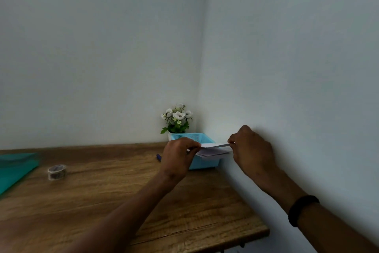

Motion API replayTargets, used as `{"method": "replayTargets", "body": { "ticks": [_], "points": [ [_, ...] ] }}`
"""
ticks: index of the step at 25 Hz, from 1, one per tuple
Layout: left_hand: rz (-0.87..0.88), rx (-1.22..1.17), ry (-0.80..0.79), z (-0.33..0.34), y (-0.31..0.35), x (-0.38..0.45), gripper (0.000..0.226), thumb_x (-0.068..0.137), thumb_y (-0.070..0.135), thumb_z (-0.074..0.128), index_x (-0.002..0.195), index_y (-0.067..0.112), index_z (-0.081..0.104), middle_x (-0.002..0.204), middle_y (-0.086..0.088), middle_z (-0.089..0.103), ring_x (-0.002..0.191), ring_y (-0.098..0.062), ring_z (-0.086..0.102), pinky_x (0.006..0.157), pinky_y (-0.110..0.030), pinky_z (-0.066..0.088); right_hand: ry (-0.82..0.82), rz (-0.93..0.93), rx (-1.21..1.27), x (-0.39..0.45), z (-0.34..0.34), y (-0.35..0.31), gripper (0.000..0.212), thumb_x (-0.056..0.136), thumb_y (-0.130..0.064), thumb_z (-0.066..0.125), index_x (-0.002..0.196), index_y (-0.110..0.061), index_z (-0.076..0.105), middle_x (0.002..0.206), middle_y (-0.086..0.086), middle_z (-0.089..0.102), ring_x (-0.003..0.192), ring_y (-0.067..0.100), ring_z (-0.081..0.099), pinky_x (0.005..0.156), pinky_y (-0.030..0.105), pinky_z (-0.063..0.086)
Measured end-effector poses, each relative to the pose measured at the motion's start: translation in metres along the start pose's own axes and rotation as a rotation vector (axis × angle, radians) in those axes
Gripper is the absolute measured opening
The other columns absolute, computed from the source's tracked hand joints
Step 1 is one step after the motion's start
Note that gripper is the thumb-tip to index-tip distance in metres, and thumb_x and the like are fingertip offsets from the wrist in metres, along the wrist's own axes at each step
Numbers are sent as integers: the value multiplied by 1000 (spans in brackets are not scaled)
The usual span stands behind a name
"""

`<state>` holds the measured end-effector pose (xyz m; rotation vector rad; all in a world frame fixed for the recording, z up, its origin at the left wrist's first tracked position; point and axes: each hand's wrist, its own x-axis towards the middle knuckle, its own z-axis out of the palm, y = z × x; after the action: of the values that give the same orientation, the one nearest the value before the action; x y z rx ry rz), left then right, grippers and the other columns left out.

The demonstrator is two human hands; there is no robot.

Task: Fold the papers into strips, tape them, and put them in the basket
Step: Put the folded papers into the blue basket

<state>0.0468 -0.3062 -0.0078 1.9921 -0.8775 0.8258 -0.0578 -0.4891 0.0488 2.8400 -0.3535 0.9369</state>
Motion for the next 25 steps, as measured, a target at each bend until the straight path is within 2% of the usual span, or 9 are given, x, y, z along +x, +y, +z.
{"method": "replayTargets", "body": {
  "ticks": [3,5,7,9,11,13,16,19,25],
  "points": [
    [-12,59,-58,1,-4,-2,25,98,12,69,121,19,77,125,1,75,120,-14,66,102,-29,53,-46,-76,-93,1,9,0,24,96,-14,60,115,-27,69,117,1,59,106,21,61,74,33,55],
    [20,66,-43,2,-3,-7,32,99,11,66,128,22,72,132,2,70,128,-14,58,104,-27,47,-48,-106,-104,-1,17,1,26,97,-15,60,119,-26,67,118,0,59,108,20,59,74,34,56],
    [105,47,-45,2,3,-11,32,98,29,67,130,25,70,133,5,69,129,-13,54,105,-31,47,-56,-130,-111,-3,23,1,27,98,-18,60,123,-27,66,119,-1,59,109,19,58,73,34,56],
    [236,126,-94,3,8,-12,38,95,47,66,128,28,70,131,8,70,127,-13,53,103,-35,47,-58,-137,-95,-4,26,0,26,99,-21,59,123,-28,65,119,-2,58,109,19,58,74,34,56],
    [343,232,-112,8,9,-10,33,95,44,69,126,30,72,130,8,71,125,-16,55,102,-39,47,-62,-132,-61,-4,26,-1,26,98,-26,59,123,-28,65,120,-2,58,111,19,56,76,35,57],
    [374,281,-101,13,7,-7,27,92,30,76,119,30,75,124,8,74,120,-20,59,97,-44,52,-71,-149,-31,-4,26,0,28,96,-28,58,123,-28,64,122,-3,58,114,20,55,79,39,58],
    [324,237,-50,14,3,-9,25,88,22,81,113,27,79,115,7,78,111,-20,63,85,-36,52,-68,-167,0,-2,27,1,27,97,-27,59,124,-29,67,122,-4,62,115,19,55,79,40,59],
    [273,190,-31,12,2,-13,23,92,25,76,115,27,79,118,8,77,115,-17,60,86,-28,46,-71,-183,-14,4,27,3,24,101,-23,58,122,-28,68,121,-4,64,113,18,56,79,37,58],
    [149,120,-19,9,-4,-13,23,95,31,73,117,27,78,121,8,76,118,-12,62,95,-38,56,-50,-234,23,8,29,-4,18,98,-20,63,115,-23,65,115,-2,65,107,18,57,80,38,59]
  ]
}}
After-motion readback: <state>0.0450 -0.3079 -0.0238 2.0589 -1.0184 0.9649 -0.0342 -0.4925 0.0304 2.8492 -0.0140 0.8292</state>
